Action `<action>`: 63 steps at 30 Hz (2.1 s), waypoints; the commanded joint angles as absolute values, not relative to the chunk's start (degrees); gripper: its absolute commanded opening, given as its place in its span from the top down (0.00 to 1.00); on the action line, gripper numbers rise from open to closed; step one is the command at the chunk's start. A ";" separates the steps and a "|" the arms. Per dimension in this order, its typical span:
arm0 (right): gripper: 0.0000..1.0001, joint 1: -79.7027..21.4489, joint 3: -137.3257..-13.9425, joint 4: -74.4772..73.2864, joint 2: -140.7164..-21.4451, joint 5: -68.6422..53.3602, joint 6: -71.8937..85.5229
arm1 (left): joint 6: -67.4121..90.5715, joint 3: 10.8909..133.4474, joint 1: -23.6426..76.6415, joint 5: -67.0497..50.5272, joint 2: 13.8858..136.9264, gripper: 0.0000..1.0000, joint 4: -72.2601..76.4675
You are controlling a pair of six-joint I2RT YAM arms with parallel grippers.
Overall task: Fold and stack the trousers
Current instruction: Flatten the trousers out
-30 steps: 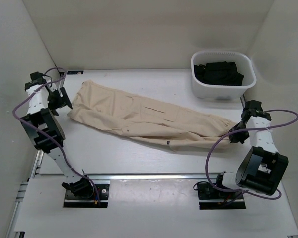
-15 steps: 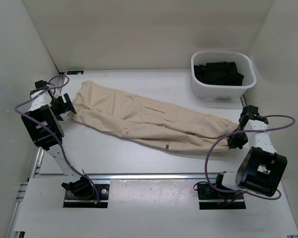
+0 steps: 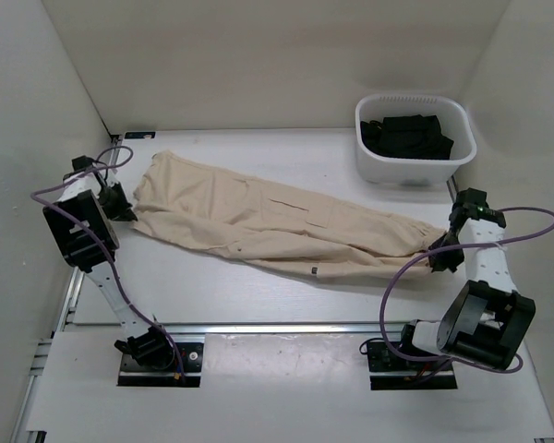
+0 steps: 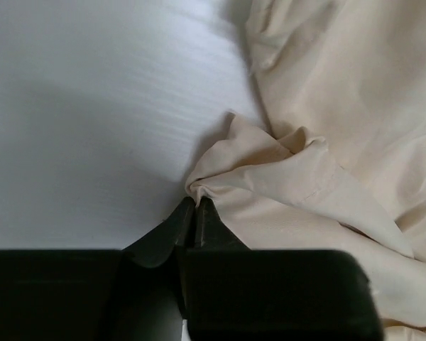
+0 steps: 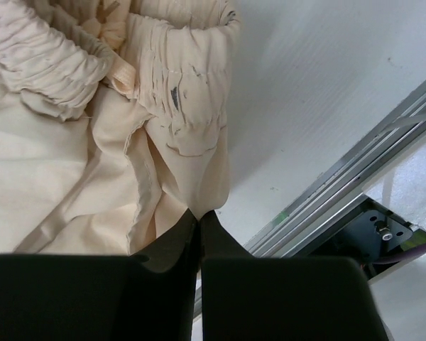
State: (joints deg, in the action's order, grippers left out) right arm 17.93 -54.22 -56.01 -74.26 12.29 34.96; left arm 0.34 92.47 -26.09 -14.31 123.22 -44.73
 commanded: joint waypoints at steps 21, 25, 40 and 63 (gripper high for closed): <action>1.00 17.84 -63.02 -65.66 -66.60 8.47 24.80 | 0.00 85.41 -34.19 -15.37 98.72 0.86 -75.41; 1.00 17.84 -63.02 -62.94 -72.50 5.89 24.26 | 0.00 104.02 -34.19 -22.65 118.14 0.75 -75.41; 1.00 17.84 -60.30 -60.30 -75.67 5.89 23.64 | 0.00 100.41 -31.29 -20.49 110.34 0.05 -62.60; 1.00 17.84 -57.39 -58.71 -72.33 6.77 25.84 | 0.00 67.68 -34.54 -11.16 101.59 0.23 -40.25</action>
